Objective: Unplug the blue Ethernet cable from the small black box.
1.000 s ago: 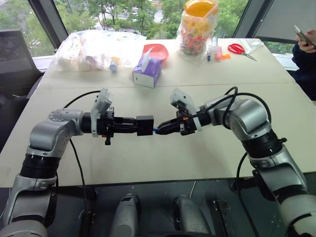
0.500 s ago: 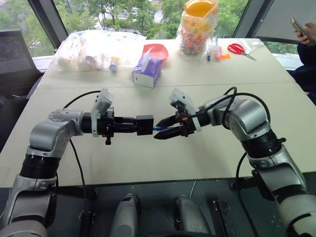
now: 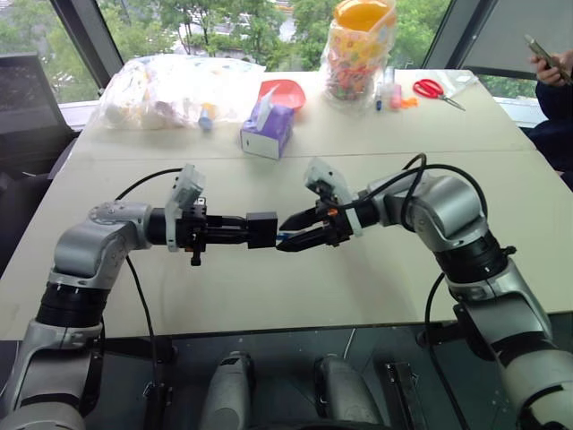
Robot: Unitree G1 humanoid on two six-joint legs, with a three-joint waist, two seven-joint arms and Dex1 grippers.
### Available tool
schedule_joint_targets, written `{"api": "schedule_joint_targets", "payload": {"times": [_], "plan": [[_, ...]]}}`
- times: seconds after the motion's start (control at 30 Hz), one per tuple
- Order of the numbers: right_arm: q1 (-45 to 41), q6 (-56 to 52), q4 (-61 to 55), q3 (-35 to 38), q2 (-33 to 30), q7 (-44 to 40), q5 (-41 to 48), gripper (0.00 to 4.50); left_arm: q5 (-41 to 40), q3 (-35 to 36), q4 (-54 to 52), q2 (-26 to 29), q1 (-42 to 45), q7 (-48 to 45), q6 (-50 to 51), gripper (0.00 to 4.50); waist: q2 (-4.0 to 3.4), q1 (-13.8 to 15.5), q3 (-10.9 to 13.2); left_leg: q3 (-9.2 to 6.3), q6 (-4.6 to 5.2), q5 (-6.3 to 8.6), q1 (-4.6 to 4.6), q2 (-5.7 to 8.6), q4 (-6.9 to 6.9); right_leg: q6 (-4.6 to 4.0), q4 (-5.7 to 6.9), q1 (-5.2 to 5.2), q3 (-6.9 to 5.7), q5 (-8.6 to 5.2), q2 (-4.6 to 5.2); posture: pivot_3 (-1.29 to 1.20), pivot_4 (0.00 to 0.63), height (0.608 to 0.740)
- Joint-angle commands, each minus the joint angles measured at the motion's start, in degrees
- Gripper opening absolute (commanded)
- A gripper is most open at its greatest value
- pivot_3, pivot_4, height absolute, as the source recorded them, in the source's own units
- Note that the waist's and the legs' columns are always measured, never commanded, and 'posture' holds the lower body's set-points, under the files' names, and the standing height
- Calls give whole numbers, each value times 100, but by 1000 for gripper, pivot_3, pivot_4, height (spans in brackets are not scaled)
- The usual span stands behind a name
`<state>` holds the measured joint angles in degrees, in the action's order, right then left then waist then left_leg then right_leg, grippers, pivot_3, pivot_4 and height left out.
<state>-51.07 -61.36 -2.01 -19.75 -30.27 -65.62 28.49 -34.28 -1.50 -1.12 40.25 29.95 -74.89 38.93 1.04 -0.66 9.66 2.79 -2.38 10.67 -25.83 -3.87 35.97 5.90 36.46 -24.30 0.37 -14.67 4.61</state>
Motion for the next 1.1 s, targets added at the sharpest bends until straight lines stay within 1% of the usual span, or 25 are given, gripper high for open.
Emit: {"api": "schedule_joint_targets", "payload": {"times": [0.03,0.07,0.17,0.2,0.57,0.7,0.83,1.0,1.1], "plan": [[-143,-25,-67,84,35,-4,100,2073,-20,74,-149,84,17,-49,-122,440,0,1,0,0,0,0,0,0,0,0,0,0,0,0,0,0,150,735],[-138,-24,-70,83,38,-2,95,1740,-20,73,-144,85,20,-49,-123,440,0,0,0,0,0,0,0,0,0,0,0,0,0,0,0,0,150,735],[-125,-17,-72,79,48,17,87,207,-14,78,-128,94,29,-68,-126,440,0,-3,0,0,0,0,0,0,0,-1,0,0,0,0,0,0,150,735],[-118,-11,-71,78,48,24,83,69,-11,77,-124,99,32,-77,-128,440,0,-4,0,0,0,0,0,0,0,-1,0,0,0,0,0,0,150,735],[-50,58,-124,10,0,40,15,69,-36,108,-79,107,96,-69,-100,440,0,-2,0,0,0,0,0,0,0,0,0,0,0,0,0,0,150,735],[147,414,-190,-241,-260,16,-309,69,-139,252,-33,181,190,-60,29,440,0,-1,0,0,0,0,0,0,0,-1,0,0,0,0,0,0,150,735],[305,782,-127,-305,-571,-68,-503,69,-245,423,-36,313,251,-77,212,440,1,3,0,0,0,0,0,0,1,0,0,0,0,0,0,0,150,735],[406,1091,58,-183,-937,-172,-707,69,-307,560,-127,605,69,-158,250,440,0,-8,2,1,0,0,1,0,0,-2,0,-1,1,-1,1,0,150,735],[316,1285,338,-5,-949,-80,-817,69,-282,580,-127,646,8,-163,214,440,0,-15,2,1,0,0,1,0,-2,-2,0,-3,1,-1,0,0,150,735]]}}
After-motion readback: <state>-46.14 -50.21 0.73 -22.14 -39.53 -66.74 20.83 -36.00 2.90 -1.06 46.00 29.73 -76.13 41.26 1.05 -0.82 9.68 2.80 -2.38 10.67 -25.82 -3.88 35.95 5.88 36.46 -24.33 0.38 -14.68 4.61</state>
